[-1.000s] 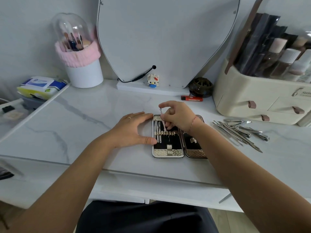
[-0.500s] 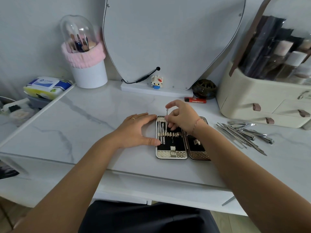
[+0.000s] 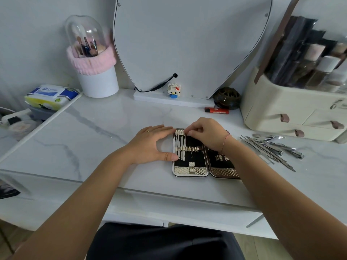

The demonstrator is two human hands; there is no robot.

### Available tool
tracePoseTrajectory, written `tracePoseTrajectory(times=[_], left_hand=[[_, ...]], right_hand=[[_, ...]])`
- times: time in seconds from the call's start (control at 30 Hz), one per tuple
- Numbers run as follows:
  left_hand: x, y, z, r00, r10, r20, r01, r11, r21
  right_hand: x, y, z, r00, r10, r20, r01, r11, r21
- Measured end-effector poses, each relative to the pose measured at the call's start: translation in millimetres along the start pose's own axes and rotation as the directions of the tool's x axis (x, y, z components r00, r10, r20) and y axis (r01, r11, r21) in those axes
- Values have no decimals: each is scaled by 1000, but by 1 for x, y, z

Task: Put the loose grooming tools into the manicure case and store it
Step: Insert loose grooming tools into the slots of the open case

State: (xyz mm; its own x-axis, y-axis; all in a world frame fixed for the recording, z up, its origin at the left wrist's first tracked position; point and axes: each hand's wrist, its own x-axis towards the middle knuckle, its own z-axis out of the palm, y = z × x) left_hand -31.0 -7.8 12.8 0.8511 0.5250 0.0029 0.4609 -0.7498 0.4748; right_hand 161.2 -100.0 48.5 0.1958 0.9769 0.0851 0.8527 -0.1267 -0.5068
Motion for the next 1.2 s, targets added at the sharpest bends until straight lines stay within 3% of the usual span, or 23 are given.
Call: tracePoseTrajectory(times=[0.2, 0.33, 0.47, 0.6, 0.87, 1.2], left_hand=[[0, 0, 1, 1000, -1, -2, 1, 1000, -7], [1, -3, 2, 1000, 13, -7, -14, 999, -35], [2, -5, 3, 1000, 7, -25, -8, 998, -59], [4, -10, 5, 999, -3, -32, 1, 998, -61], [6, -14, 5, 999, -10, -46, 6, 998, -69], [5, -11, 4, 999, -17, -44, 14, 997, -82]], right_hand=[[-6, 0, 2, 1000, -11, 11, 11, 1000, -11], [-29, 15, -10, 981, 46, -190, -23, 992, 125], [-67, 61, -41, 891, 226, -394, -188, 973, 135], [-96, 92, -52, 839, 397, -372, -399, 914, 74], [-96, 94, -47, 859, 374, -348, -401, 916, -4], [-87, 90, -49, 841, 428, -332, -428, 900, 76]])
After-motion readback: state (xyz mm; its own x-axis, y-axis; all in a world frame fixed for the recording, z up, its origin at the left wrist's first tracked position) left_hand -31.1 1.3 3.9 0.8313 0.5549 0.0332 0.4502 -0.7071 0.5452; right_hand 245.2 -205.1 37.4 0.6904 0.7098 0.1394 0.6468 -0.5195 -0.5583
